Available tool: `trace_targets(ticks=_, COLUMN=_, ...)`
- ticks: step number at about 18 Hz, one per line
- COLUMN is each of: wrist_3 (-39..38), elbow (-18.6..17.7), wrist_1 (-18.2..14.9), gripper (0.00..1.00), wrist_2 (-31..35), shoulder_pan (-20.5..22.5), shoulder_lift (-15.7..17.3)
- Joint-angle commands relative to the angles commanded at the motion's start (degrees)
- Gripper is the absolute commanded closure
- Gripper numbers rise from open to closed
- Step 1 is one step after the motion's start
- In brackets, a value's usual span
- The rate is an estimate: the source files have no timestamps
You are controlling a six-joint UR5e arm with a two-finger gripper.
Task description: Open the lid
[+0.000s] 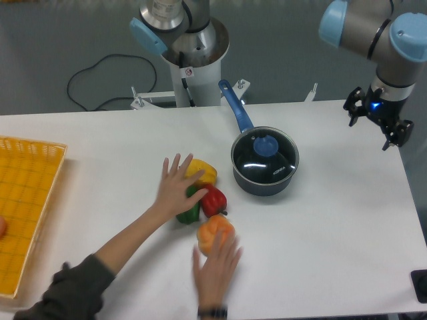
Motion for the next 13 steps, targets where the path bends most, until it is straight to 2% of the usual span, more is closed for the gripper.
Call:
trace_targets(ticks=10, wrist_3=-0.17, elbow=-0.7, wrist_1=0.17, gripper=0.0, wrist_2=0.0, shoulder_pan=-0.44, shoulder_lift=-0.09)
trace_targets(ticks=12, wrist_3=-4.45, elbow=-0.7, wrist_1=0.35, gripper=0.0, wrist_2=-0.26, shoulder_pan=-0.09, shoulder_lift=0.0)
trace_targets(ticks=13, wrist_3=-10.66, elbow=-1.14, wrist_1=0.35, gripper=0.0, wrist_2=-1.22, shoulder_pan=-0.09, shoulder_lift=0.17)
